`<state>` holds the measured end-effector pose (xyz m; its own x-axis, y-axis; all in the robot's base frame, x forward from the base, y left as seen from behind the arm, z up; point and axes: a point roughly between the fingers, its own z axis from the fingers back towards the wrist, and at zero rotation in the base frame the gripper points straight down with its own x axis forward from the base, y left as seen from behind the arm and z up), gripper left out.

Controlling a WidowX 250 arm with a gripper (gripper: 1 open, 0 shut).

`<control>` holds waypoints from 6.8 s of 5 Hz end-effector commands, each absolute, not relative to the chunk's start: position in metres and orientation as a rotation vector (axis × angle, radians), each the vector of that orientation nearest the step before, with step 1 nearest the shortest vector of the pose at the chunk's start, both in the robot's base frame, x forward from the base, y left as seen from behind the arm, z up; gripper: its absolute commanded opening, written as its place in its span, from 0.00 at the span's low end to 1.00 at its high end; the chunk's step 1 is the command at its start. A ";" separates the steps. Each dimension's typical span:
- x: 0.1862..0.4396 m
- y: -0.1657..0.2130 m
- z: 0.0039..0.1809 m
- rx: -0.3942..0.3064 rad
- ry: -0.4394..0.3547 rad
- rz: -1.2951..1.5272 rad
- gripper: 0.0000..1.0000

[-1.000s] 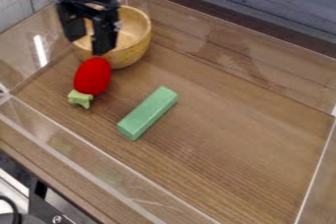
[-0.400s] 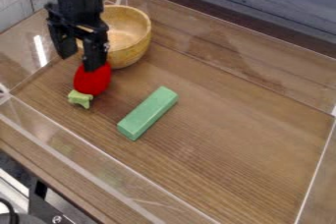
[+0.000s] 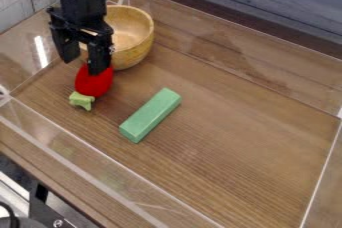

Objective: Move the red object to the right side of the table

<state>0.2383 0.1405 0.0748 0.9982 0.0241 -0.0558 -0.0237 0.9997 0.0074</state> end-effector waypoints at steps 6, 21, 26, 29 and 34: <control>0.257 0.135 0.084 0.047 0.039 0.066 1.00; 0.325 0.010 0.108 -0.037 -0.001 0.033 0.00; 0.324 -0.070 0.032 -0.050 0.012 -0.115 0.00; 0.329 -0.078 0.023 -0.068 0.015 -0.123 0.00; 0.324 -0.071 0.018 -0.067 0.045 -0.112 0.00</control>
<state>0.3236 -0.0692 0.0184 0.9938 -0.0977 -0.0528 0.0941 0.9933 -0.0673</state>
